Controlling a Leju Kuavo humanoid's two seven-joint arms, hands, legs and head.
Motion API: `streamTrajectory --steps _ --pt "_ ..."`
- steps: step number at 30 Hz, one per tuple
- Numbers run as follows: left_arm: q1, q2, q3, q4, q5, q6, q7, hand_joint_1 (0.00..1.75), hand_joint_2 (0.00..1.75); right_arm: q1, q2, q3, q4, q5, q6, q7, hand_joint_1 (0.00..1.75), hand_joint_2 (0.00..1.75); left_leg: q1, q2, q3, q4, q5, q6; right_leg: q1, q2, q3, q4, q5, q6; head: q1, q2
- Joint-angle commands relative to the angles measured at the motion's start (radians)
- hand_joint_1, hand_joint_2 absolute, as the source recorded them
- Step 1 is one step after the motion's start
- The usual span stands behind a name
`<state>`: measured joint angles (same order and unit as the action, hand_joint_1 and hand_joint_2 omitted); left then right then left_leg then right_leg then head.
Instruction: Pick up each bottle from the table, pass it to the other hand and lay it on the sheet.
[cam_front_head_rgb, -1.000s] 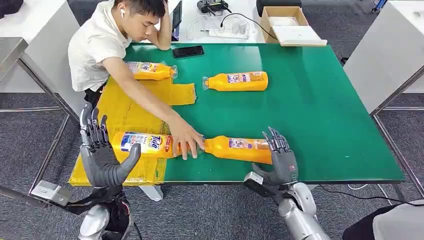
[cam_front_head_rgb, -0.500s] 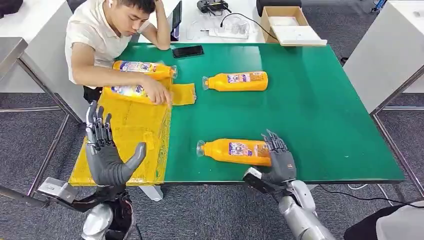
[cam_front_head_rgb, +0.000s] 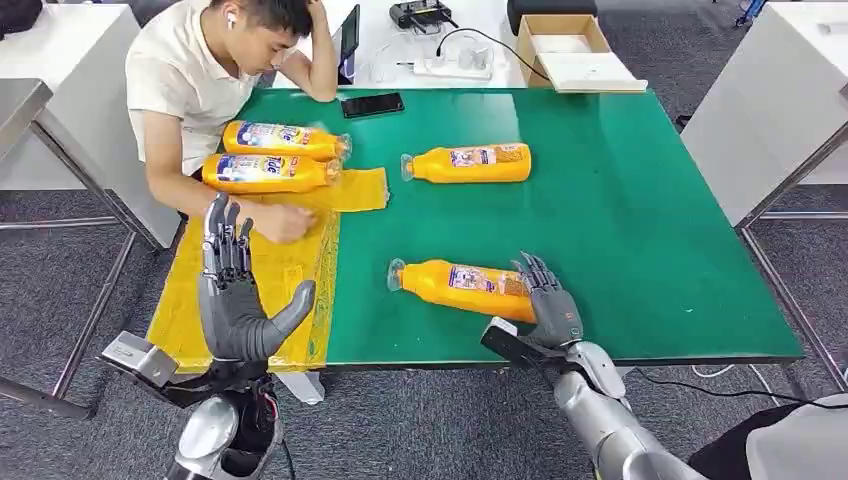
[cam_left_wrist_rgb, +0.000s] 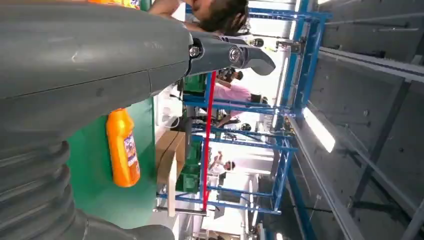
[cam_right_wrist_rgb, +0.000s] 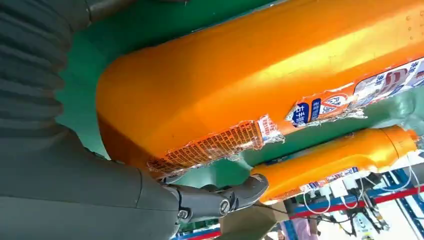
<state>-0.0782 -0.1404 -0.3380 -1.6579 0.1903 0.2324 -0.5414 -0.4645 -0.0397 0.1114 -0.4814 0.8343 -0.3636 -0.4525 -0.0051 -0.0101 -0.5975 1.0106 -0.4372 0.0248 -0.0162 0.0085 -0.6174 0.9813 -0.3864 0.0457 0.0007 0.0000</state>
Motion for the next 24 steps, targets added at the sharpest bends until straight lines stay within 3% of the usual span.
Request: streamTrajectory --steps 1,2,5,10,12,16,24 --pt "-0.054 0.029 -0.032 0.095 0.113 -0.107 0.089 0.0 1.75 -0.017 -0.026 0.101 0.122 0.015 0.2 0.099 1.43 1.75 0.001 -0.001 0.003 -0.001 0.0 -0.001 0.001 -0.002 0.004 -0.001 0.0 -0.001 0.0 0.0" --pt "-0.055 0.029 -0.03 0.099 0.123 -0.117 0.098 0.0 1.75 -0.016 -0.03 0.107 0.124 0.017 0.205 0.107 1.66 1.75 0.001 0.0 0.006 -0.001 -0.001 -0.001 0.002 0.0 0.006 -0.002 0.0 -0.001 0.0 0.0" --pt "-0.063 0.029 -0.03 0.117 0.136 -0.139 0.118 0.0 1.75 -0.018 -0.048 0.155 0.134 0.066 0.209 0.158 1.73 1.75 0.001 0.004 0.013 -0.001 -0.004 -0.003 0.001 0.005 0.01 -0.002 0.0 -0.002 0.0 0.0" --pt "-0.056 0.026 -0.019 0.143 0.181 -0.189 0.159 0.0 1.75 -0.015 -0.077 0.196 0.158 0.107 0.266 0.232 1.62 1.75 0.002 0.001 0.017 -0.002 -0.003 -0.003 0.003 0.003 0.015 -0.004 0.0 -0.003 0.0 0.0" --pt "-0.057 0.022 -0.017 0.155 0.2 -0.208 0.176 0.0 1.75 -0.014 -0.083 0.198 0.167 0.106 0.301 0.258 1.66 1.75 0.001 0.003 0.02 -0.002 -0.004 -0.003 0.002 0.006 0.017 -0.003 0.0 -0.002 0.0 0.0" --pt "-0.06 0.019 -0.016 0.164 0.206 -0.215 0.182 0.0 1.75 -0.008 -0.087 0.193 0.168 0.1 0.316 0.269 1.68 1.75 0.003 -0.001 0.024 -0.001 -0.007 -0.003 0.004 0.001 0.012 -0.005 -0.004 -0.004 0.0 0.0" --pt "-0.061 0.018 -0.015 0.163 0.206 -0.215 0.182 0.0 1.75 -0.009 -0.084 0.193 0.167 0.1 0.316 0.27 1.68 1.75 0.002 0.002 0.038 0.0 -0.013 -0.001 0.003 0.005 0.026 -0.003 -0.01 0.0 0.0 0.0"
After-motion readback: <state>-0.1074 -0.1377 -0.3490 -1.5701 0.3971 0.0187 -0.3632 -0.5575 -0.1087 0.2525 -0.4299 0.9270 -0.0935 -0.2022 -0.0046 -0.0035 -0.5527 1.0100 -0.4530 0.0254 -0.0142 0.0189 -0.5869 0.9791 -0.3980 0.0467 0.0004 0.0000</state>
